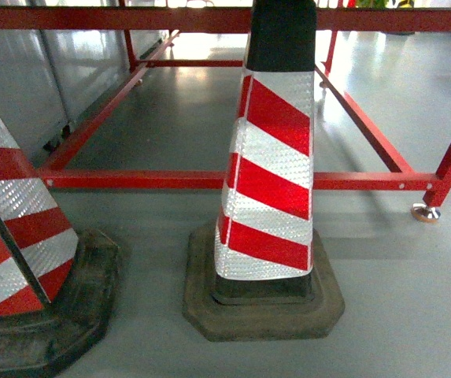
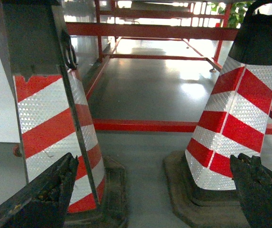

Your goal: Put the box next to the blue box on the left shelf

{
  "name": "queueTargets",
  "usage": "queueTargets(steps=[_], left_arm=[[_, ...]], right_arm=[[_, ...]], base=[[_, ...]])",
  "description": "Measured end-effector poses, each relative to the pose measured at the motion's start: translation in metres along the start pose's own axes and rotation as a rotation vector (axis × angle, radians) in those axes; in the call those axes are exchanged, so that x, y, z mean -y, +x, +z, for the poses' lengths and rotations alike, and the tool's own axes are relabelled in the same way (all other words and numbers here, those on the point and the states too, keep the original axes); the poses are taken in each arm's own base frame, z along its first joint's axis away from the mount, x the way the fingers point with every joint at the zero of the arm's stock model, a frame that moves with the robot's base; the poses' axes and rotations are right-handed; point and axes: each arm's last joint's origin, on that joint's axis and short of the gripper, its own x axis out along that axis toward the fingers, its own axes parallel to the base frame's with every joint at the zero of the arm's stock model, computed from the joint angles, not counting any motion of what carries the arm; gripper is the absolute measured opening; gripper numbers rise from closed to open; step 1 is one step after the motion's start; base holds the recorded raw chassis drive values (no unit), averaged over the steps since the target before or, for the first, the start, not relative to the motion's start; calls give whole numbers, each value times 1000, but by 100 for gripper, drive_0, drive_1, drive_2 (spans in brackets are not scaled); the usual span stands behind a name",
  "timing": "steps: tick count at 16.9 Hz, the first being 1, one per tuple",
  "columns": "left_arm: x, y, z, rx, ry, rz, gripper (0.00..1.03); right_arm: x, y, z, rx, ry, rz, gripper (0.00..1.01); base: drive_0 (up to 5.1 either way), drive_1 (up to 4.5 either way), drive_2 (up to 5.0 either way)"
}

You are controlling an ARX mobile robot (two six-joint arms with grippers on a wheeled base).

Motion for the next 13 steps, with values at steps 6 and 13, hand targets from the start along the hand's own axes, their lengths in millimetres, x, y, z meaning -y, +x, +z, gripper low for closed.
queueTargets(steps=[6,13], left_arm=[[0,0,0,0,0,0,98],[0,0,0,0,0,0,98]], right_arm=[[0,0,0,0,0,0,98],[0,0,0,0,0,0,98]], base=[[0,0,0],[0,0,0]])
